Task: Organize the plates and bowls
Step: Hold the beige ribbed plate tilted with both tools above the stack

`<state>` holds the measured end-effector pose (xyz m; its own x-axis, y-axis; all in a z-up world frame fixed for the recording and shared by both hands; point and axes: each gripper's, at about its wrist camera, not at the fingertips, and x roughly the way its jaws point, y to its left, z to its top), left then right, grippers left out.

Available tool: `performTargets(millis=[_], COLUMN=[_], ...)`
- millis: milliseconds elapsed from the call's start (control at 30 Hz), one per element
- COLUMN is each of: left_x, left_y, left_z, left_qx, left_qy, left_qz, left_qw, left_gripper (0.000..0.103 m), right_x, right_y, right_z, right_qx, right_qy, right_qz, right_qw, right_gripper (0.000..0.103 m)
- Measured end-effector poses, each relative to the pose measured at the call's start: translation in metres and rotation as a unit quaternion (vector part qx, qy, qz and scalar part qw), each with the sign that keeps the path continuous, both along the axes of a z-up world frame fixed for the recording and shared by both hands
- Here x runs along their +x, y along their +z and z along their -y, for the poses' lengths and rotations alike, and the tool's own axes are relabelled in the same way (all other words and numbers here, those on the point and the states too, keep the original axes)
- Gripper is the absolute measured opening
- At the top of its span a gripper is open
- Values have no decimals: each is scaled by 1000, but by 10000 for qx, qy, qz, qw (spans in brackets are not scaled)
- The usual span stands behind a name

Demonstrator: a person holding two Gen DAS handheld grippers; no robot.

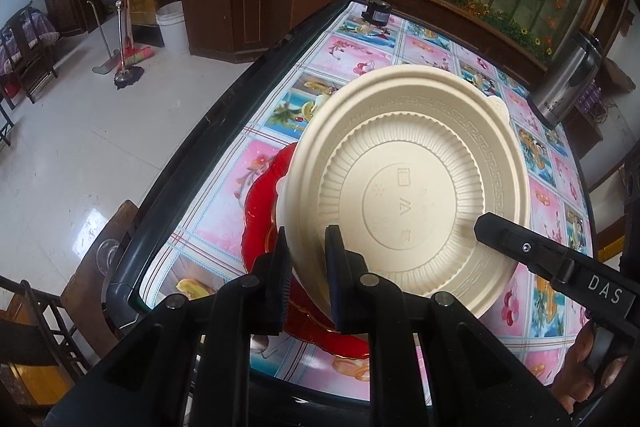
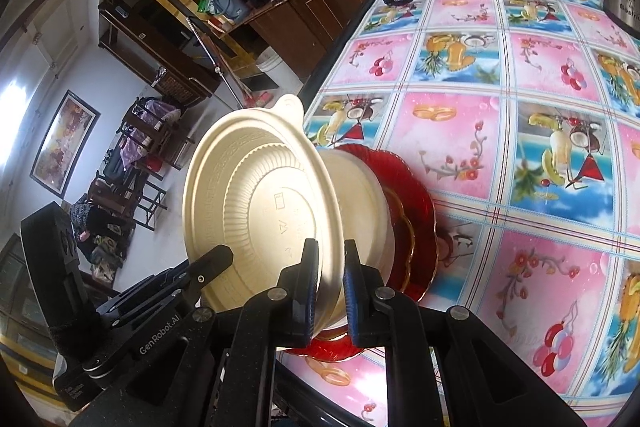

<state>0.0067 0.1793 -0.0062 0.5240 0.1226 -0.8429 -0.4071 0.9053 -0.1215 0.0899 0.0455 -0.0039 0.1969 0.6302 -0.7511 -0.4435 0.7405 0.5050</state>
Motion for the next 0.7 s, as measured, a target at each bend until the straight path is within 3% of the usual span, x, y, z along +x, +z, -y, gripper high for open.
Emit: performTargets(millis=[700], left_x=[7], left_y=[-2], left_z=[-1], left_qx=[-46], left_qy=[47], left_qz=[-95], left_qw=[9999], left_gripper=[14], right_x=[6], right_y=[-2], right_z=[-1], right_qx=[33], right_qy=[-71], right_qz=[-87], right_qw=[9999], right_gripper=[15])
